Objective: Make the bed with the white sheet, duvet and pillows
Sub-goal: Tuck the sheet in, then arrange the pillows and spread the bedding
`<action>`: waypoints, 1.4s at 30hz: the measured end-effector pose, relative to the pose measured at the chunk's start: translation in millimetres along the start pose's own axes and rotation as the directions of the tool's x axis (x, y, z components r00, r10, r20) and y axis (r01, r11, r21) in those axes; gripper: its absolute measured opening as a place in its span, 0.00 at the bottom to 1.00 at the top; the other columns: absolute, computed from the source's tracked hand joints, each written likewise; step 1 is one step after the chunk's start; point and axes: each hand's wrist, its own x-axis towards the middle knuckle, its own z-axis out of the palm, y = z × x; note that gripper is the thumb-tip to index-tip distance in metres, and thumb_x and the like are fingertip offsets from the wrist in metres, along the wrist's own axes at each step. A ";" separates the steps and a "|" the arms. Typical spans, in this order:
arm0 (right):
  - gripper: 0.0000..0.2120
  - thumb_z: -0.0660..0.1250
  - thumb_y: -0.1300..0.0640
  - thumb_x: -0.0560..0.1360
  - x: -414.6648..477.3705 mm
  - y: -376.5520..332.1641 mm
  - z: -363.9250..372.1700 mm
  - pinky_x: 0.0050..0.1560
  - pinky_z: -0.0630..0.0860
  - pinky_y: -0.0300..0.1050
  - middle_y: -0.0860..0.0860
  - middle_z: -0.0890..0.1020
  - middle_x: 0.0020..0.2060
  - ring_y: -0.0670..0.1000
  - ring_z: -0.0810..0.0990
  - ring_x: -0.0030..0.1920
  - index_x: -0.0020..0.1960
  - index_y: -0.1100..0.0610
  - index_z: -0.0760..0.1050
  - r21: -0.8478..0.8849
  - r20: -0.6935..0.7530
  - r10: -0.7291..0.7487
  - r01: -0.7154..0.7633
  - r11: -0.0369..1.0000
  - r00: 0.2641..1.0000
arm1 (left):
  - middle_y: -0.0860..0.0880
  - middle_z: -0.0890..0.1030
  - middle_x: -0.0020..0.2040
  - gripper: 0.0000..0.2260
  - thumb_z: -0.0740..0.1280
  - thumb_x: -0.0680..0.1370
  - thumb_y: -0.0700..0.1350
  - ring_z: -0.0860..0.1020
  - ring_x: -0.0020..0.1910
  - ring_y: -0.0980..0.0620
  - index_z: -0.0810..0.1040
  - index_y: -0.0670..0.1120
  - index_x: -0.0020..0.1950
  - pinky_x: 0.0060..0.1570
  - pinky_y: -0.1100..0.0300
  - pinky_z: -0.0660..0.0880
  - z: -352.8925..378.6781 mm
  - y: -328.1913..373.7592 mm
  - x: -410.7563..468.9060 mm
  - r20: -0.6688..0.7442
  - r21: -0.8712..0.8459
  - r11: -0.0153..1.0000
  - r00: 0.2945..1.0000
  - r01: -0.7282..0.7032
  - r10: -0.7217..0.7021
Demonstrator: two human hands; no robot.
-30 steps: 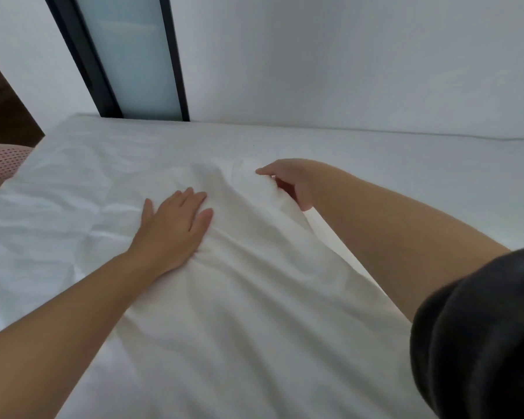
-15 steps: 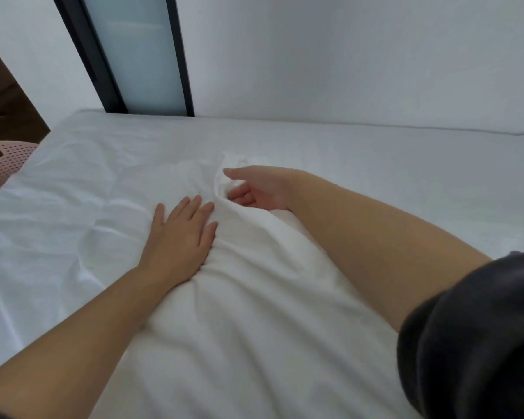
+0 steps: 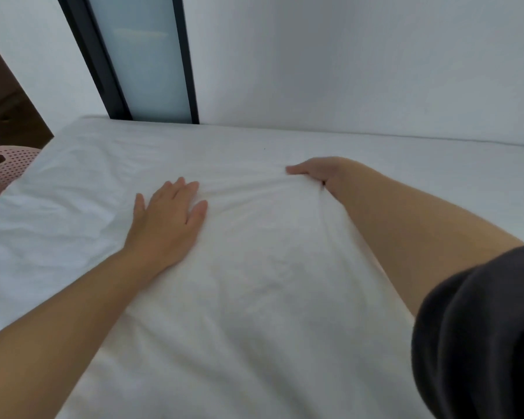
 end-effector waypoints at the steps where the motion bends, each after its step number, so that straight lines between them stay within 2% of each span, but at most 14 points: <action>1: 0.12 0.66 0.48 0.78 -3.5 4.2 2.4 0.45 0.80 0.47 0.53 0.84 0.37 0.52 0.82 0.37 0.47 0.58 0.78 0.031 0.053 0.036 -0.038 0.999 0.998 | 0.52 0.54 0.79 0.25 0.47 0.82 0.58 0.50 0.78 0.52 0.57 0.53 0.78 0.76 0.45 0.42 -0.5 -3.4 1.3 0.022 0.017 1.000 1.000 -0.001 0.000; 6: 0.17 0.66 0.43 0.77 24.8 -3.0 15.1 0.32 0.73 0.39 0.51 0.78 0.31 0.52 0.78 0.27 0.41 0.57 0.75 0.193 0.116 0.122 -0.143 0.971 0.986 | 0.53 0.55 0.79 0.26 0.46 0.80 0.62 0.50 0.78 0.54 0.59 0.56 0.77 0.75 0.44 0.43 8.0 -7.9 15.0 0.090 0.015 0.998 0.994 -0.057 0.056; 10: 0.11 0.65 0.50 0.79 51.1 -30.5 36.2 0.48 0.78 0.46 0.54 0.81 0.45 0.54 0.81 0.43 0.52 0.59 0.75 0.175 0.084 0.097 -0.110 0.978 0.992 | 0.57 0.54 0.79 0.33 0.43 0.73 0.68 0.50 0.77 0.58 0.58 0.59 0.76 0.76 0.48 0.43 8.3 -8.4 25.3 0.149 -0.015 0.991 0.980 -0.130 0.131; 13: 0.09 0.64 0.58 0.79 89.4 -22.6 16.0 0.63 0.71 0.53 0.56 0.76 0.63 0.55 0.74 0.58 0.58 0.57 0.72 0.116 -0.065 0.075 -0.067 0.991 0.995 | 0.57 0.50 0.79 0.31 0.44 0.77 0.69 0.47 0.78 0.57 0.54 0.59 0.78 0.76 0.47 0.44 9.2 -18.4 40.2 0.185 0.021 0.999 0.982 -0.042 0.037; 15: 0.10 0.65 0.60 0.78 136.7 9.4 -5.1 0.62 0.71 0.53 0.57 0.75 0.62 0.55 0.73 0.57 0.58 0.56 0.70 0.099 -0.208 0.169 -0.151 0.984 0.963 | 0.56 0.46 0.80 0.31 0.44 0.77 0.67 0.44 0.78 0.55 0.52 0.59 0.79 0.76 0.44 0.44 13.8 -25.4 45.1 0.233 0.062 0.997 0.971 0.038 -0.051; 18: 0.05 0.67 0.56 0.78 122.0 31.6 1.3 0.59 0.75 0.52 0.58 0.80 0.55 0.56 0.79 0.53 0.49 0.58 0.75 0.118 -0.118 0.265 -0.252 0.961 0.957 | 0.55 0.41 0.80 0.36 0.40 0.72 0.71 0.40 0.78 0.52 0.47 0.59 0.79 0.75 0.42 0.44 23.1 -36.4 42.6 0.287 0.137 0.987 0.950 0.083 -0.120; 21: 0.07 0.63 0.56 0.80 103.0 13.8 9.6 0.51 0.76 0.49 0.55 0.79 0.43 0.54 0.78 0.44 0.47 0.59 0.75 0.152 -0.056 0.215 -0.204 0.967 0.975 | 0.55 0.40 0.79 0.38 0.38 0.70 0.71 0.40 0.78 0.50 0.45 0.60 0.78 0.75 0.42 0.44 24.9 -50.3 38.4 0.283 0.164 0.980 0.947 0.109 -0.153; 24: 0.10 0.61 0.56 0.80 100.5 26.6 6.9 0.48 0.74 0.46 0.56 0.75 0.45 0.54 0.75 0.46 0.41 0.57 0.71 -0.113 -0.300 0.097 -0.137 0.984 0.949 | 0.56 0.38 0.79 0.31 0.43 0.76 0.68 0.41 0.78 0.49 0.43 0.62 0.78 0.75 0.42 0.45 30.9 -55.9 31.0 0.295 0.169 0.981 0.944 0.099 -0.146; 26: 0.13 0.62 0.53 0.79 94.1 46.5 14.2 0.48 0.74 0.46 0.58 0.77 0.46 0.57 0.79 0.49 0.48 0.63 0.75 -0.254 -0.376 0.083 -0.189 0.949 0.923 | 0.54 0.36 0.79 0.30 0.42 0.77 0.67 0.40 0.78 0.47 0.41 0.61 0.78 0.75 0.41 0.45 32.3 -57.5 23.5 0.297 0.206 0.973 0.942 0.100 -0.159; 29: 0.20 0.58 0.43 0.80 75.1 55.2 24.2 0.45 0.74 0.45 0.55 0.78 0.45 0.56 0.78 0.44 0.58 0.61 0.73 -0.259 -0.183 0.177 -0.221 0.940 0.967 | 0.50 0.35 0.79 0.32 0.41 0.77 0.67 0.39 0.78 0.45 0.40 0.58 0.79 0.74 0.38 0.44 33.6 -55.6 15.4 0.294 0.216 0.961 0.927 0.171 -0.231; 31: 0.29 0.54 0.36 0.80 59.5 52.9 18.8 0.63 0.71 0.49 0.55 0.78 0.59 0.56 0.78 0.58 0.67 0.58 0.73 -0.236 -0.076 0.207 -0.220 0.947 0.975 | 0.49 0.35 0.79 0.33 0.41 0.77 0.67 0.37 0.78 0.45 0.40 0.55 0.79 0.73 0.38 0.41 26.6 -43.0 6.1 0.338 0.188 0.964 0.910 0.187 -0.242; 34: 0.35 0.52 0.31 0.78 26.7 57.6 12.4 0.72 0.65 0.52 0.54 0.73 0.69 0.56 0.73 0.68 0.72 0.55 0.70 -0.308 -0.007 0.183 -0.176 0.935 0.983 | 0.51 0.37 0.79 0.31 0.42 0.78 0.65 0.37 0.78 0.48 0.40 0.55 0.79 0.74 0.40 0.38 15.1 -4.2 -16.5 0.409 0.070 0.991 0.903 0.113 -0.132; 38: 0.38 0.53 0.30 0.76 -9.8 73.2 0.4 0.65 0.68 0.48 0.57 0.74 0.67 0.57 0.75 0.64 0.70 0.60 0.70 -0.463 -0.087 0.071 -0.103 0.880 0.994 | 0.51 0.37 0.79 0.32 0.42 0.79 0.65 0.37 0.78 0.50 0.38 0.53 0.79 0.74 0.42 0.37 9.0 43.0 -44.8 0.403 -0.017 0.999 0.914 -0.047 0.049; 42: 0.42 0.57 0.28 0.73 -58.2 105.4 -16.8 0.67 0.67 0.57 0.54 0.66 0.74 0.61 0.69 0.70 0.77 0.55 0.59 -0.390 -0.171 0.131 -0.189 0.901 0.976 | 0.50 0.38 0.79 0.33 0.43 0.79 0.65 0.37 0.78 0.49 0.39 0.52 0.79 0.74 0.42 0.38 11.3 74.9 -77.6 0.372 -0.011 0.990 0.919 -0.139 0.133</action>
